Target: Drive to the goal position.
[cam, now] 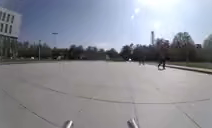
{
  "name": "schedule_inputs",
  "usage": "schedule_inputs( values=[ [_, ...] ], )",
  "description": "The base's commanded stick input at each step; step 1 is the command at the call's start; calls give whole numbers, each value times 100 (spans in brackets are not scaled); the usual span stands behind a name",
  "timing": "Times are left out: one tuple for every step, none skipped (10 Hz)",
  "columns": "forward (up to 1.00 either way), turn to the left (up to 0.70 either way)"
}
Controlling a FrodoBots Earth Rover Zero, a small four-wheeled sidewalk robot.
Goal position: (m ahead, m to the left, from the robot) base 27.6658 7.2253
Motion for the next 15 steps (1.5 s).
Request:
schedule_inputs(
  values=[
    [100, 0],
    [100, -3],
    [100, -27],
    [100, -40],
    [100, -40],
    [100, -40],
    [100, -40],
    [100, -40],
    [100, -37],
    [100, -5],
    [100, 0],
    [100, 0],
    [100, 0],
    [90, 0],
    [0, 0]
  ],
)
